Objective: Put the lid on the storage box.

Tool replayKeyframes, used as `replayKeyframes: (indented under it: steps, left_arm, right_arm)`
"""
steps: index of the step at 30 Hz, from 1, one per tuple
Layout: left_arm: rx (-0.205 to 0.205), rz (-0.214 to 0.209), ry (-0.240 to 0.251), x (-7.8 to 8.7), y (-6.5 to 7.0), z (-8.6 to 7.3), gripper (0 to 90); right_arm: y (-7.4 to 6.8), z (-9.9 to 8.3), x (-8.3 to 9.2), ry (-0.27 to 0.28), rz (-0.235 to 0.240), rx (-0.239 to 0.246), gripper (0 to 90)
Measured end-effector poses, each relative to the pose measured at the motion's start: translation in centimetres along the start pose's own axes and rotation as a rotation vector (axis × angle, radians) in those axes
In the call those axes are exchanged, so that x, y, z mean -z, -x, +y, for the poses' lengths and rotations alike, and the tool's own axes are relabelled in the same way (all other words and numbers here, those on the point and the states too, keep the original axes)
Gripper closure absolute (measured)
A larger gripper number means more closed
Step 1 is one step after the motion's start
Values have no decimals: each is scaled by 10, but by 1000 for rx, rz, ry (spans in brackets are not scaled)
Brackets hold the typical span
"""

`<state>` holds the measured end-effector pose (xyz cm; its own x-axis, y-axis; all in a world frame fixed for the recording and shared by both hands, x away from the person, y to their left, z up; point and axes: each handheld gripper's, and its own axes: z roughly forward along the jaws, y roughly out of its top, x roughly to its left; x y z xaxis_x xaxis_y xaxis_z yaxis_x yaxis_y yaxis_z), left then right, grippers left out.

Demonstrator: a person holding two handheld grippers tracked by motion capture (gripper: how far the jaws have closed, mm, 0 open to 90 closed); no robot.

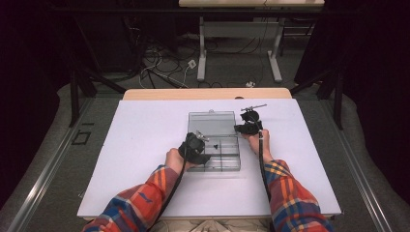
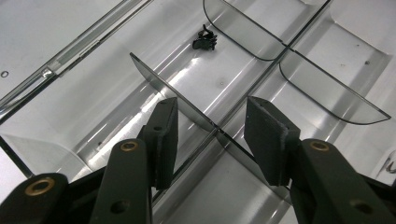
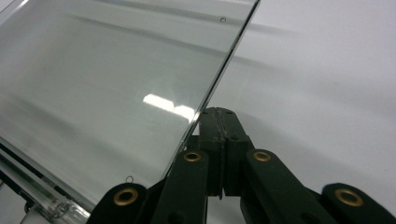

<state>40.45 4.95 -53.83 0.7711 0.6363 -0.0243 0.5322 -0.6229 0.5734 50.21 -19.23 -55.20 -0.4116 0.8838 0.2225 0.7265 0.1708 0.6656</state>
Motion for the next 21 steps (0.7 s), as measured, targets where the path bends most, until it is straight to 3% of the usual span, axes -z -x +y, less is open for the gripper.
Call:
replayKeyframes:
  steps: [21]
  left_arm:
    - [0,0,0,0,0,0,553]
  right_arm:
    - [-5,11,16,84,-2,25,900]
